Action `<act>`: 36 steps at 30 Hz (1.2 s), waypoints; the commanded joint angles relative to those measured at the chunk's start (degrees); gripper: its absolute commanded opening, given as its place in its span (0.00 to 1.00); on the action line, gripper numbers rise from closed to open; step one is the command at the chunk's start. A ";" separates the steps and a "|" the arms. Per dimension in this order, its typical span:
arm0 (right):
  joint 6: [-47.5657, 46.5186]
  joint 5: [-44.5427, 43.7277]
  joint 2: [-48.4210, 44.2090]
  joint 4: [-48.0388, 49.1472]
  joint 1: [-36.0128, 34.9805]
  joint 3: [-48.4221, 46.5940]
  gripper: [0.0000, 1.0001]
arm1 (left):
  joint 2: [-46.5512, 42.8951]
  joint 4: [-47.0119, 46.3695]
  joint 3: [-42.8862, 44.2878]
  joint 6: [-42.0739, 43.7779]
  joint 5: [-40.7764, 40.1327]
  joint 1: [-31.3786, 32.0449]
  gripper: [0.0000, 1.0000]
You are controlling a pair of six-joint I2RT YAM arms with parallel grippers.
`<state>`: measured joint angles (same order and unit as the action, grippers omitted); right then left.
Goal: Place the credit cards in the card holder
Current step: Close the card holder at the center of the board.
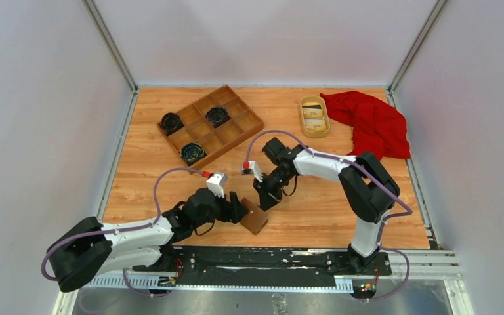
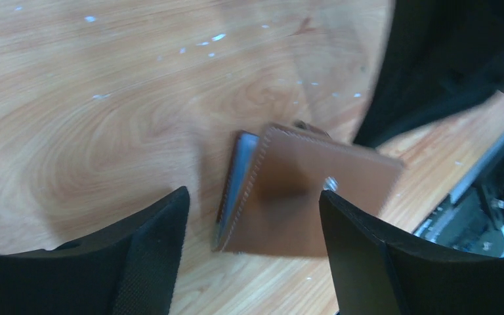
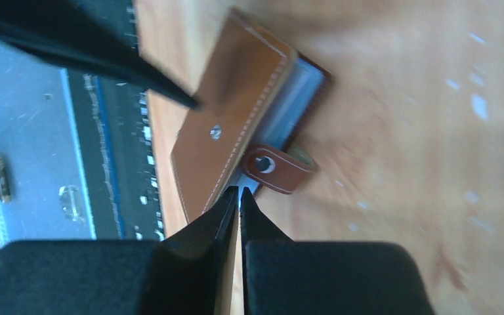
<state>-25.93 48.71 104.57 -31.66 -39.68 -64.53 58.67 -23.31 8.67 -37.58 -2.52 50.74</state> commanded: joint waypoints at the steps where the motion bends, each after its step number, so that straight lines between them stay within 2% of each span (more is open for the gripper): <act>1: -0.35 4.95 -2.36 -1.53 -4.90 0.06 0.08 | -0.99 8.39 1.55 -2.61 -6.82 -1.06 0.73; 7: 0.57 3.64 -2.80 -1.47 -6.01 -0.90 0.15 | -3.79 11.21 0.87 0.04 -6.79 -3.59 0.66; 10: -0.79 0.01 -4.91 -1.60 -6.07 -0.90 0.19 | -4.35 11.25 1.03 3.77 -4.86 -4.66 0.64; 16: -7.13 -5.90 -6.74 -1.21 -5.84 1.54 0.41 | -5.71 11.30 1.80 7.34 1.76 -7.14 0.65; 21: -18.69 -5.28 -9.45 2.61 -6.54 5.74 0.50 | -8.54 11.29 1.15 7.18 6.03 -8.01 0.66; 25: -34.03 -7.10 -18.09 12.14 -9.38 15.28 0.62 | -12.16 11.33 -0.08 5.82 8.04 -8.28 0.67; 27: -37.38 -8.19 -20.09 17.24 -10.24 18.62 0.67 | -14.16 11.30 -0.75 4.71 8.58 -8.37 0.67; 36: -31.14 -12.52 -12.56 19.24 -15.32 15.34 0.64 | -19.93 12.05 -3.34 1.23 9.35 -8.46 0.67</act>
<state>-57.89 38.96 89.69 -14.26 -52.23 -47.29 40.27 -12.12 6.55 -34.63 5.65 42.81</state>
